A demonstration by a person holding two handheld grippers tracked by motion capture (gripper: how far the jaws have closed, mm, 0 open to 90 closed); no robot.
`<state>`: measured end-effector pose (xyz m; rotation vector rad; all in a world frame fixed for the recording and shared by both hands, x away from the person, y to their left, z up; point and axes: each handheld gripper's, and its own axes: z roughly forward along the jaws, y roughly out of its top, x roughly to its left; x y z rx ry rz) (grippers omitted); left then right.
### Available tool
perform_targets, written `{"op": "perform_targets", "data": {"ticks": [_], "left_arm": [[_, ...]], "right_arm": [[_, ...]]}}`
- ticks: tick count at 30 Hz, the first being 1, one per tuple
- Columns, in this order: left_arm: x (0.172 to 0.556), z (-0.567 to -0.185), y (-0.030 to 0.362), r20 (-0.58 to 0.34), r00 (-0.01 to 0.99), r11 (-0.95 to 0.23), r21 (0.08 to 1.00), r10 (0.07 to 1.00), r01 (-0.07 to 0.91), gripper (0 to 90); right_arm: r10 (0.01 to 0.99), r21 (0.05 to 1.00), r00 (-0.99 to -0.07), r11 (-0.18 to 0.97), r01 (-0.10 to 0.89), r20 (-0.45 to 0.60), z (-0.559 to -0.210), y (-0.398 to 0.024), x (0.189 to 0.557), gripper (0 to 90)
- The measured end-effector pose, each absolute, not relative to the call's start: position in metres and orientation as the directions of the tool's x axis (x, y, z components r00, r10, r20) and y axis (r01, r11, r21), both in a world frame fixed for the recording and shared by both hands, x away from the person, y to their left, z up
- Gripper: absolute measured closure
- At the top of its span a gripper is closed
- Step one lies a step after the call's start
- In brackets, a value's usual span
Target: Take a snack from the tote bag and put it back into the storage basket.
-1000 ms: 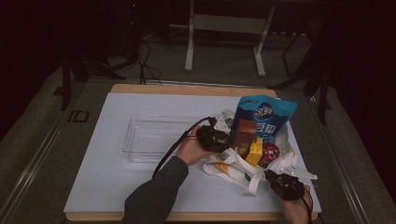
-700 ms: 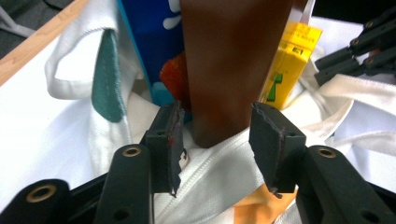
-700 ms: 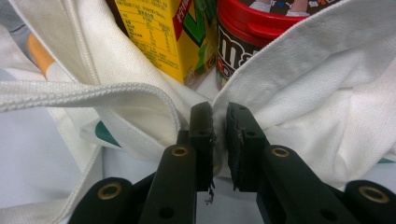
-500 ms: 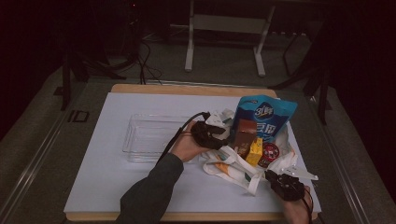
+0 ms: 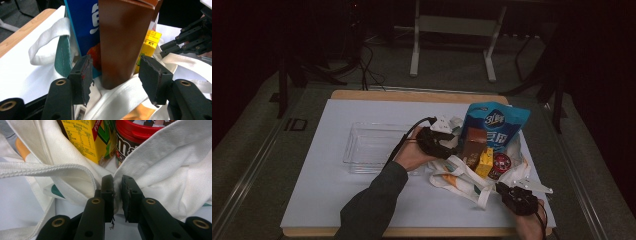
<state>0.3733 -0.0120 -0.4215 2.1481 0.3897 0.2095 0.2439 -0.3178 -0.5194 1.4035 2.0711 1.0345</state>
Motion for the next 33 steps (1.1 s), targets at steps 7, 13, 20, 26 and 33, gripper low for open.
{"op": "perform_targets", "data": {"ticks": [7, 13, 20, 26, 33], "left_arm": [[0.374, -0.412, -0.017, 0.023, 0.945, -0.533, 0.83, 0.327, 0.164, 42.1], [0.377, -0.411, -0.021, 0.011, 0.955, -0.519, 0.841, 0.297, 0.152, 35.8], [0.38, -0.407, -0.024, -0.008, 0.966, -0.501, 0.854, 0.257, 0.14, 29.9], [0.391, -0.404, -0.03, -0.036, 0.974, -0.501, 0.853, 0.225, 0.148, 26.9], [0.396, -0.405, -0.041, -0.033, 0.977, -0.512, 0.848, 0.213, 0.14, 25.1]], "right_arm": [[0.918, 0.775, -0.392, 0.207, 0.597, 0.057, -0.519, -0.318, 0.244, 80.2], [0.918, 0.774, -0.391, 0.2, 0.601, 0.066, -0.519, -0.318, 0.245, 79.9], [0.918, 0.774, -0.391, 0.197, 0.601, 0.07, -0.519, -0.318, 0.245, 79.8], [0.917, 0.776, -0.392, 0.192, 0.601, 0.077, -0.52, -0.319, 0.245, 79.8], [0.914, 0.775, -0.397, 0.189, 0.602, 0.085, -0.52, -0.32, 0.246, 79.7]]}}
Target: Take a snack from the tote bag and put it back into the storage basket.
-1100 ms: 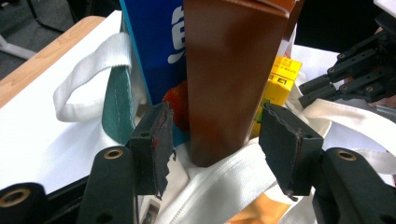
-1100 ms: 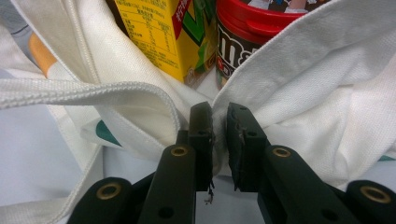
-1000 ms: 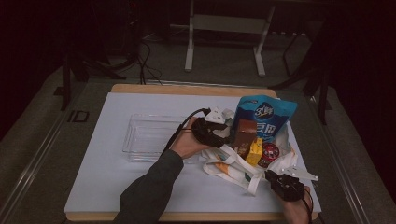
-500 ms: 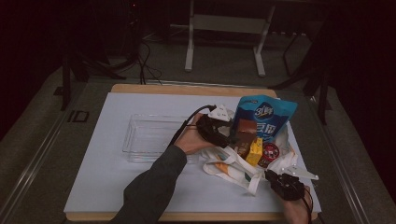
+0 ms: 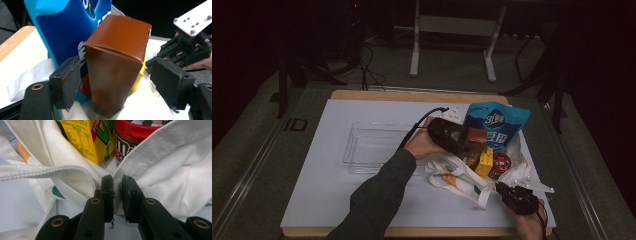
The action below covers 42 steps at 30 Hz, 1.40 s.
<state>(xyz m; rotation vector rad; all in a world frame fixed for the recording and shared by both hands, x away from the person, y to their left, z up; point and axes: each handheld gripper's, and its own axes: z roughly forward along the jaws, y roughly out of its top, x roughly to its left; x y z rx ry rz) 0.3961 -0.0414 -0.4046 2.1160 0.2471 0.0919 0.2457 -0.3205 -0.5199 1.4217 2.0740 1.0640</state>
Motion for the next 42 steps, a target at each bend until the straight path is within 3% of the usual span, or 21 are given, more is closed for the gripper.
{"op": "perform_targets", "data": {"ticks": [31, 42], "left_arm": [[0.395, -0.402, -0.053, 0.019, 0.982, -0.531, 0.843, 0.189, 0.086, 30.9], [0.404, -0.408, -0.059, -0.039, 0.984, -0.496, 0.86, 0.175, 0.122, 31.3]], "right_arm": [[0.909, 0.78, -0.402, 0.174, 0.601, 0.107, -0.521, -0.323, 0.246, 79.3], [0.906, 0.782, -0.407, 0.168, 0.6, 0.117, -0.522, -0.324, 0.246, 79.3]]}}
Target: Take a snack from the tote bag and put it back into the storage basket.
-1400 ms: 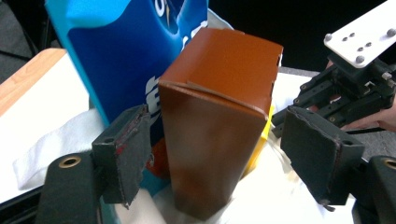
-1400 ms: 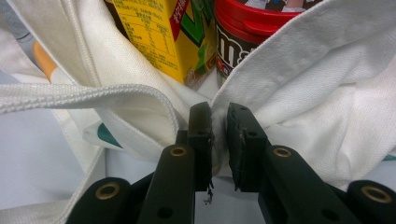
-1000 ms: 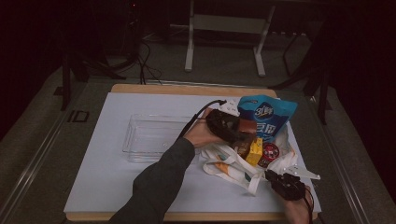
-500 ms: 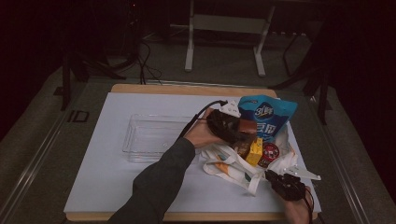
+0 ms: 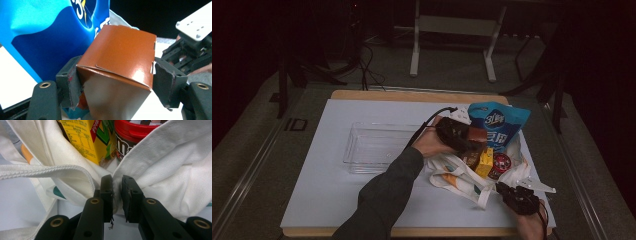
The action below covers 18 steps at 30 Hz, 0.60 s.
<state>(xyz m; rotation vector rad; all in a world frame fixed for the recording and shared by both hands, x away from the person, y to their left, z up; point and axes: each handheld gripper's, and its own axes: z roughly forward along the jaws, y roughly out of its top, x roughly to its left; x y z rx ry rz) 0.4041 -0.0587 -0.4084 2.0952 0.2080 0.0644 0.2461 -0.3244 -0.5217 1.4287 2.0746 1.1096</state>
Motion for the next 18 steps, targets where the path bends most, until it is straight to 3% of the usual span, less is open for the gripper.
{"op": "perform_targets", "data": {"ticks": [4, 11, 18], "left_arm": [[0.405, -0.411, -0.062, -0.057, 0.982, -0.471, 0.871, 0.178, 0.136, 32.0], [0.404, -0.423, -0.063, -0.144, 0.969, -0.327, 0.922, 0.202, 0.205, 31.8], [0.402, -0.422, -0.069, -0.118, 0.969, -0.354, 0.916, 0.215, 0.19, 29.5]], "right_arm": [[0.906, 0.782, -0.408, 0.169, 0.6, 0.117, -0.522, -0.325, 0.246, 79.2], [0.906, 0.783, -0.407, 0.168, 0.599, 0.117, -0.522, -0.325, 0.246, 79.2], [0.905, 0.783, -0.408, 0.168, 0.599, 0.118, -0.522, -0.325, 0.246, 79.2]]}}
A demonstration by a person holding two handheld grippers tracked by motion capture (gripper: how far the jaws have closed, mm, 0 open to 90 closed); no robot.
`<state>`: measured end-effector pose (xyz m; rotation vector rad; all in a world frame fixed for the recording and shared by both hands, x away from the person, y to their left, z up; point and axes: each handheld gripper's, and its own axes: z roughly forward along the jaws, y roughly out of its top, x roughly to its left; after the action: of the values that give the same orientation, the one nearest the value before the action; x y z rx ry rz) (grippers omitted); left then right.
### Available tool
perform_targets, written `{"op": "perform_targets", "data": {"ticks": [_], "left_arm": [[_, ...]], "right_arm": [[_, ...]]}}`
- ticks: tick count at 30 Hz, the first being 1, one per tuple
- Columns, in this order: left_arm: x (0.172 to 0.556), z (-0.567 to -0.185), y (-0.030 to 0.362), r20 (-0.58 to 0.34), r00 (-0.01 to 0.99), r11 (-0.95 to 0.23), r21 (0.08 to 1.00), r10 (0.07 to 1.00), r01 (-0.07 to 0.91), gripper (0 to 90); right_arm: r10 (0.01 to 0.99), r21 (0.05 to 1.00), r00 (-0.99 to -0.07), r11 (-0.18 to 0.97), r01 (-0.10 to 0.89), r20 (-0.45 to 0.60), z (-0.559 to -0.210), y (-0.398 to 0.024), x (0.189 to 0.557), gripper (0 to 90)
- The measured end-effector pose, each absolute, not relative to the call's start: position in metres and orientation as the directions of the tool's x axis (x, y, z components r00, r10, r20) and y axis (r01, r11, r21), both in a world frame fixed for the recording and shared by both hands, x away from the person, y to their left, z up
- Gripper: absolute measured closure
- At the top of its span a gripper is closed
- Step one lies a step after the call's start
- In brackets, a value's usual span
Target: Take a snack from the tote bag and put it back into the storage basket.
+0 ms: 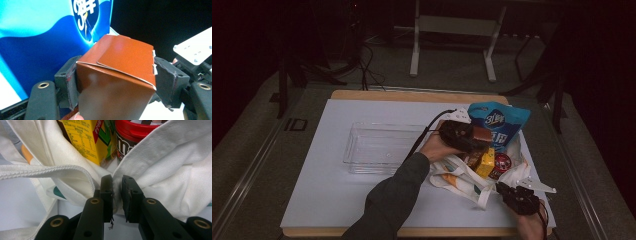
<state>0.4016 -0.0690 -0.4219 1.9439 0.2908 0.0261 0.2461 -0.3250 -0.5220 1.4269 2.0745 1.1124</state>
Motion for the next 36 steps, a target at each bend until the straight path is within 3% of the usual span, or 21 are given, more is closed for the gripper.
{"op": "perform_targets", "data": {"ticks": [11, 26, 36], "left_arm": [[0.39, -0.416, -0.072, -0.041, 0.974, -0.365, 0.923, 0.225, 0.123, 39.9], [0.39, -0.409, -0.059, -0.03, 0.973, -0.36, 0.926, 0.23, 0.113, 42.6], [0.39, -0.397, -0.046, -0.034, 0.971, -0.294, 0.95, 0.237, 0.105, 43.0]], "right_arm": [[0.905, 0.783, -0.409, 0.167, 0.599, 0.119, -0.522, -0.325, 0.246, 79.1], [0.903, 0.787, -0.414, 0.172, 0.593, 0.114, -0.523, -0.326, 0.246, 79.0], [0.904, 0.79, -0.413, 0.174, 0.589, 0.109, -0.523, -0.325, 0.244, 79.0]]}}
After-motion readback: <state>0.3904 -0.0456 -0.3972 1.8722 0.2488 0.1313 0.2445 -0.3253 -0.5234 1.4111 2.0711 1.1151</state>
